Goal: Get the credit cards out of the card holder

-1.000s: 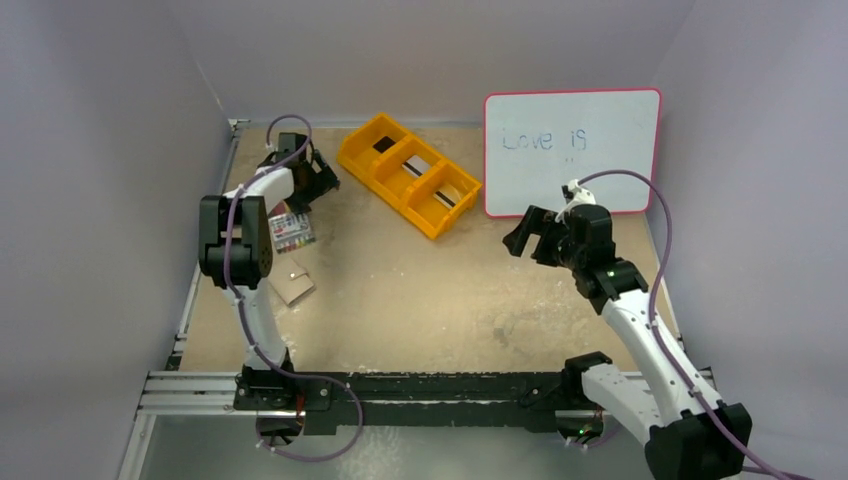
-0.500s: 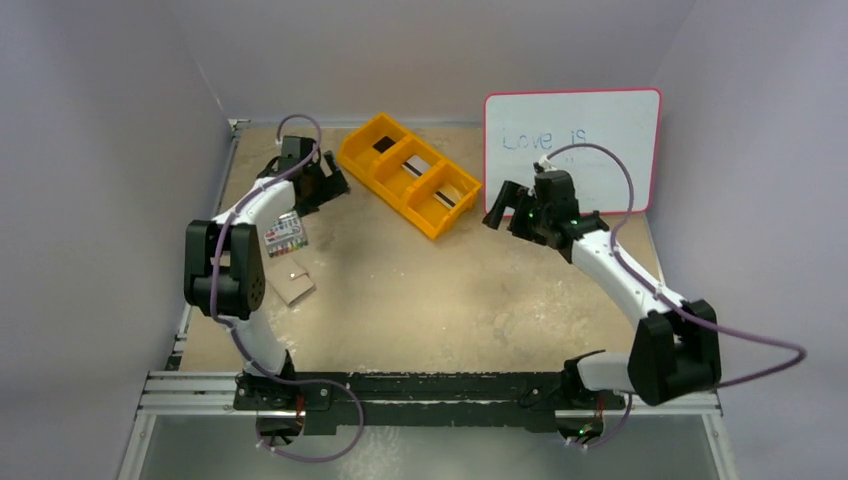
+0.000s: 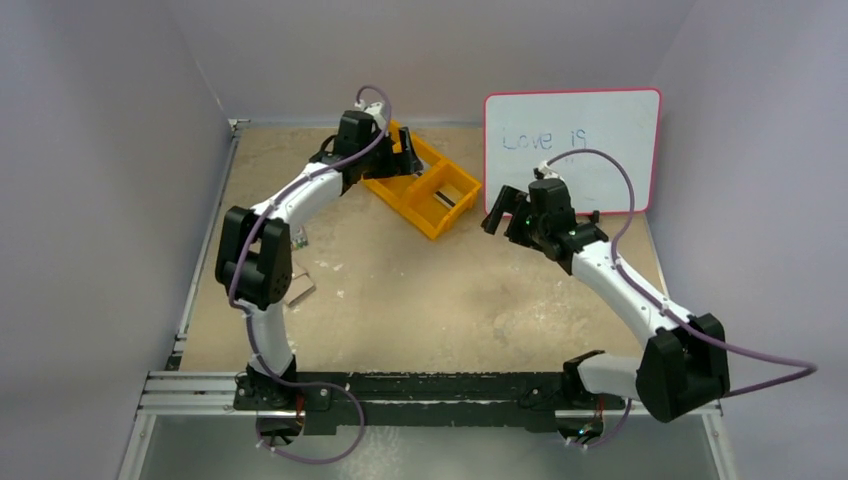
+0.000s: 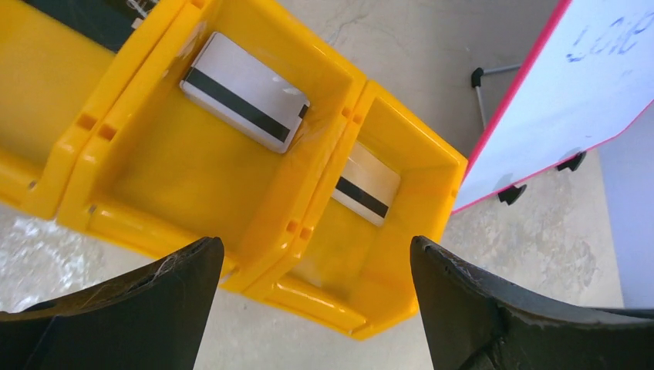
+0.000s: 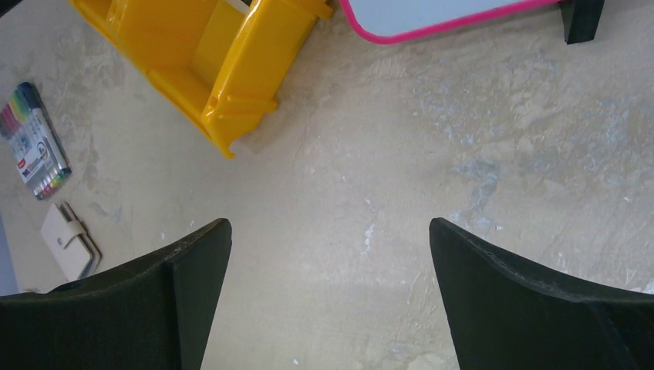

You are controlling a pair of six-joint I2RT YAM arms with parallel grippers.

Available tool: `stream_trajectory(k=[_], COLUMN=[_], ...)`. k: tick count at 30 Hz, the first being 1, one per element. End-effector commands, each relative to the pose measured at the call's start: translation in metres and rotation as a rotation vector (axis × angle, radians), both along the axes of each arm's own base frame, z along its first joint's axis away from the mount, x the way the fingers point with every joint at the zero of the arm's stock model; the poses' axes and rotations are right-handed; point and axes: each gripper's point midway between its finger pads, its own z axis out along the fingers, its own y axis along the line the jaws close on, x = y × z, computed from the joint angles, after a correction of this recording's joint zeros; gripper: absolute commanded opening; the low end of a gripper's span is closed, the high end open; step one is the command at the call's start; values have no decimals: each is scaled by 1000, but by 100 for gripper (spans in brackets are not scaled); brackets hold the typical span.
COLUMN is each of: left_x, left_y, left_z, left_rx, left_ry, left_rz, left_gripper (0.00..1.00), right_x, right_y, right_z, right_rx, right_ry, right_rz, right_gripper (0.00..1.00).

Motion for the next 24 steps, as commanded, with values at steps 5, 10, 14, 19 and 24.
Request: stream_trajectory(k=[5,10,14,19,24], left_x=[30,41,47,41,27], left_y=[-24,-25,-25,-25,-24], left_z=[-22,-37,-47,-65,-72], left_rx=[21,41,55,72,53], left_ry=[-11,0,4,62,73], left_rz=[-79,-73,-68,-82,-85], left_gripper=[91,91,91,91,91], right_x=[-26,-37,-41,-44,-45], right_y=[-9,-12,-13,-13,-11], right_z=[0,-7,-16,-26,-33], right_rx=[32,33,29,20,16], right_ry=[-11,-1,19,45,62], right_rz=[-19,-20,-18,-10,0], right_gripper=[100,100,100,100,100])
